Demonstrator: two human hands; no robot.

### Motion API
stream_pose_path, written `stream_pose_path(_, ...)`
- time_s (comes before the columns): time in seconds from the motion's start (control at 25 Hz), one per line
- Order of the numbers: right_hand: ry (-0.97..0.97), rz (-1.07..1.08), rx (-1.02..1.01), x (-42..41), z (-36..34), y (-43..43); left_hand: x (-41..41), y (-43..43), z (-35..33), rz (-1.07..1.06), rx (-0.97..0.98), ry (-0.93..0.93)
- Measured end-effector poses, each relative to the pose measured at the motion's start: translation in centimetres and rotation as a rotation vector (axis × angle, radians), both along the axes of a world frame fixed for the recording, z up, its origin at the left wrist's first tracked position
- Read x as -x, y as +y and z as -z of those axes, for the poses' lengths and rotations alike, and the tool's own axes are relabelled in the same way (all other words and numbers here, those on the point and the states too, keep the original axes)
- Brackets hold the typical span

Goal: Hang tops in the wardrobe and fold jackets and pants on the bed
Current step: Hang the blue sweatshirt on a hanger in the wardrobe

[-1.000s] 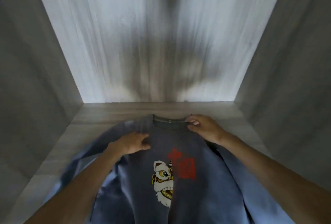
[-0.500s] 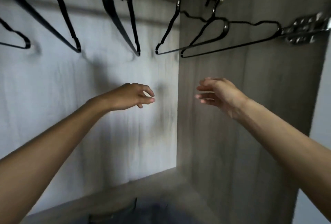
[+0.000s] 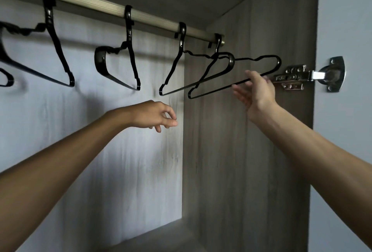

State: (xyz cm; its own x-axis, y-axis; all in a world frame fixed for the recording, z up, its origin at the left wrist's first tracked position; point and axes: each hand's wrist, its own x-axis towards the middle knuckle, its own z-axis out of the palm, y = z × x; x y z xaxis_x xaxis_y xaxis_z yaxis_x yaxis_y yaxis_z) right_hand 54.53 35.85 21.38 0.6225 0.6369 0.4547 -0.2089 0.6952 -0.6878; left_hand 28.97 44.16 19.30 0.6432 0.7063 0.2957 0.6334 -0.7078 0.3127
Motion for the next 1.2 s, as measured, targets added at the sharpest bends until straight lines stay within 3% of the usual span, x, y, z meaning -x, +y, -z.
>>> stream_pose_path(0.16,-0.053,0.027,-0.053,0.3,-1.0,-0.8,-0.1,0.0,-0.1,0.007,0.008,0.01)
stream_pose_path(0.44,-0.352,0.244,0.006,0.0,-4.4,-1.7,-0.3,0.7,0.5,0.012,0.036,0.087)
stream_pose_path(0.76,-0.539,0.441,-0.228,0.9,-4.5,-2.3,0.3,1.5,1.8,0.014,0.097,0.136)
stream_pose_path(0.96,-0.59,0.525,-0.298,3.2,1.6,-4.1,-0.1,2.6,4.4,0.021,0.118,0.112)
stream_pose_path(1.2,-0.598,0.32,-0.038,4.1,14.8,-6.1,1.1,4.3,13.1,-0.012,0.19,-0.013)
